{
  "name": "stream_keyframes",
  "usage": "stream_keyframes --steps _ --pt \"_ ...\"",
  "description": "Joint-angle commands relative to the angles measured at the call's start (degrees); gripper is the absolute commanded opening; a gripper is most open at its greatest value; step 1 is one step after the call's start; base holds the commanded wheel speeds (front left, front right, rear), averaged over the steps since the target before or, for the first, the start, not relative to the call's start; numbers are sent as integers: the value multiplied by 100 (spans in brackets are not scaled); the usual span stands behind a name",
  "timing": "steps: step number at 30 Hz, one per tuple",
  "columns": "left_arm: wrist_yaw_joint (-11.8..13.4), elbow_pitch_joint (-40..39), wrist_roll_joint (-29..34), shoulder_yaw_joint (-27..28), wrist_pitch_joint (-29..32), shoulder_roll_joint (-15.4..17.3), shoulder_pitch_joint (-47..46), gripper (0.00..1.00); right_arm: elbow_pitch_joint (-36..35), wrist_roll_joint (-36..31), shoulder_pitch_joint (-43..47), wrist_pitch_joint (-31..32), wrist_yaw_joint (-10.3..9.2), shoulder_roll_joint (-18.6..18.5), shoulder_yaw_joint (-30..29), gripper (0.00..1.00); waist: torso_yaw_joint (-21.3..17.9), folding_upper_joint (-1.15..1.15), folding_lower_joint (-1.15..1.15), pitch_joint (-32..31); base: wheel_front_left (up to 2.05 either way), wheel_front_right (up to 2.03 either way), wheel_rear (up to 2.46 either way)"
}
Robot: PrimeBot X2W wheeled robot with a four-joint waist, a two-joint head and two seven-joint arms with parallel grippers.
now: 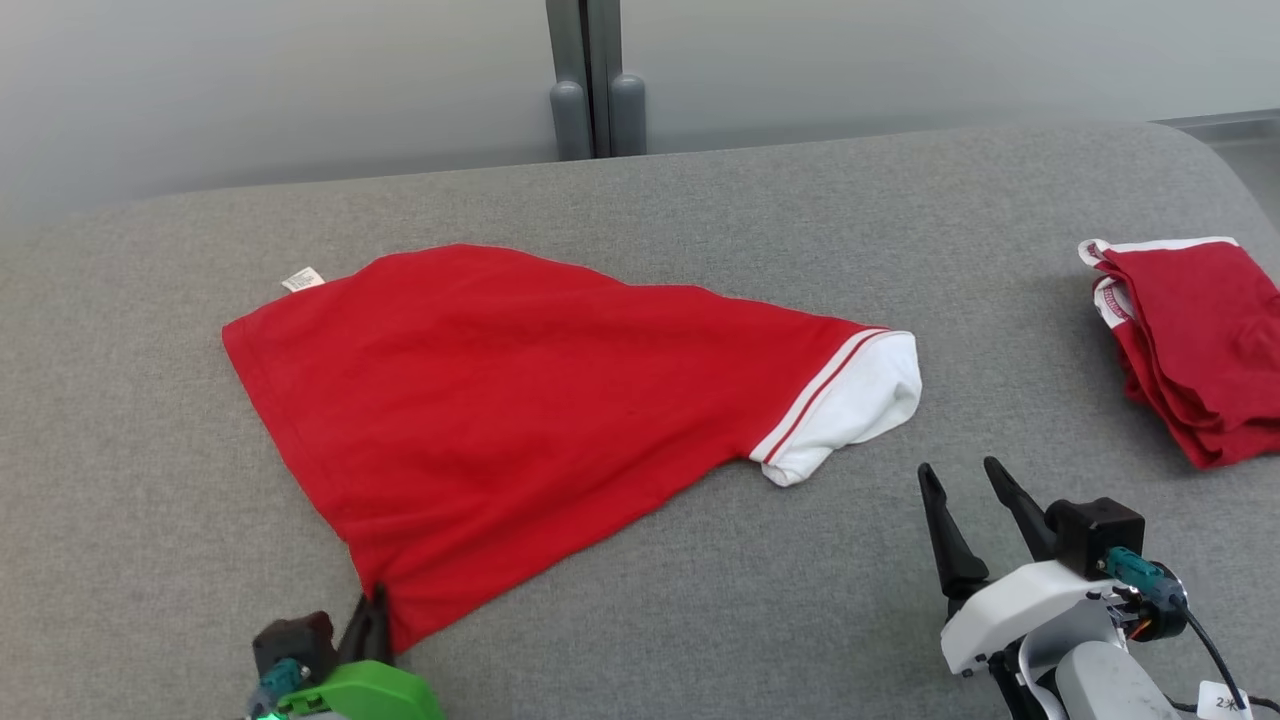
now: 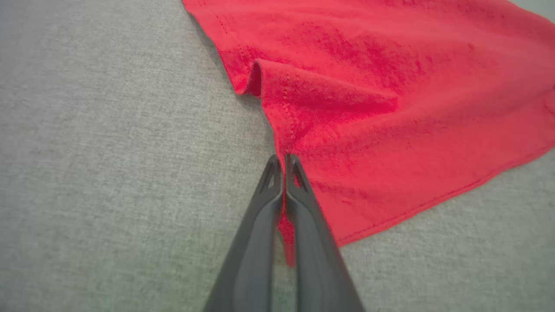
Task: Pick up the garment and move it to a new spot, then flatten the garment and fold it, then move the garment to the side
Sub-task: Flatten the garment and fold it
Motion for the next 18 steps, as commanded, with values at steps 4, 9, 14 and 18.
stream_keyframes --steps 4,9,14,18 --pt "101 -148 285 413 5 232 -348 0 10 -44 -137 1 -9 -21 -27 100 49 0 0 77 0 0 0" --pt "31 -17 543 698 5 347 -604 0 50 -98 -272 1 -9 -20 -38 100 103 0 0 163 0 0 0" --pt "1 -66 702 860 5 234 -577 100 61 4 -348 1 -9 -20 36 100 199 0 0 213 0 0 0" --pt "-33 -276 810 948 4 112 -422 100 126 142 -346 1 -9 -21 130 100 320 0 0 221 0 0 0"
